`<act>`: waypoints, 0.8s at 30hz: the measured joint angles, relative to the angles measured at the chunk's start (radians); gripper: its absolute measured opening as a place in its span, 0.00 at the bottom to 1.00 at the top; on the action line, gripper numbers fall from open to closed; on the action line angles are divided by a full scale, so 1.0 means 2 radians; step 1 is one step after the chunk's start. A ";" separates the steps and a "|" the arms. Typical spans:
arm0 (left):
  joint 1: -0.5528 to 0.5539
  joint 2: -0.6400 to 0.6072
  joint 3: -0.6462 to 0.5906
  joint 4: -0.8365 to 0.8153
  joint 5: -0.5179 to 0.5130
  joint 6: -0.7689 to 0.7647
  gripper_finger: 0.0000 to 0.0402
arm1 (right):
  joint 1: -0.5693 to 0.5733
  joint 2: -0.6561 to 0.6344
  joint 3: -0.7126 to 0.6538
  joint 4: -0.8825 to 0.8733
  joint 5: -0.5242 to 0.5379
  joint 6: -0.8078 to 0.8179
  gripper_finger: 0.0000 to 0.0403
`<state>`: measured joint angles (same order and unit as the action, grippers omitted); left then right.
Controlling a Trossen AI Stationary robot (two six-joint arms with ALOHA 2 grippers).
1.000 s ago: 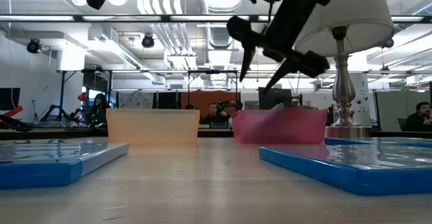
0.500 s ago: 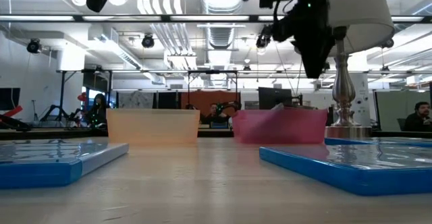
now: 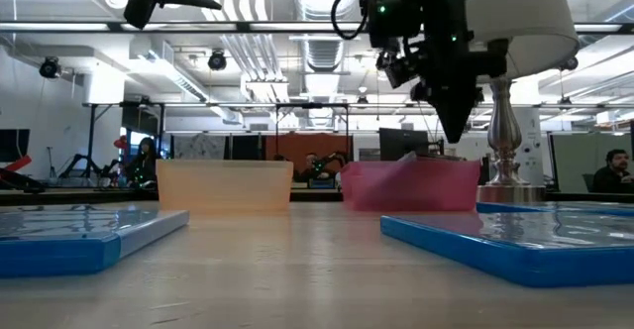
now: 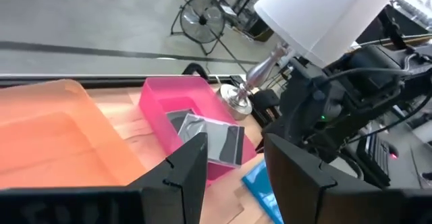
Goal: Pick & place jewel cases by type
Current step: Put the right black CD case into the pink bin, then put the black CD case into the pink bin
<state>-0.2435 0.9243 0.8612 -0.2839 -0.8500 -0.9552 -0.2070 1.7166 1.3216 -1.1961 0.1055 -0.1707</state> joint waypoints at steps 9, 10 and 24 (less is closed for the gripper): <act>-0.001 0.040 0.000 0.004 -0.002 -0.055 0.32 | -0.030 0.067 0.020 0.059 -0.018 -0.045 0.02; -0.001 0.044 0.000 0.004 -0.002 -0.063 0.32 | -0.031 0.075 0.026 0.061 -0.018 -0.039 0.02; -0.003 0.066 0.000 0.003 0.013 -0.067 0.32 | -0.038 -0.040 0.065 0.039 -0.102 0.116 0.02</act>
<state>-0.2489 1.0568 0.8612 -0.2775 -0.8246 -1.0897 -0.2824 1.6369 1.4512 -1.1177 -0.0988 0.0616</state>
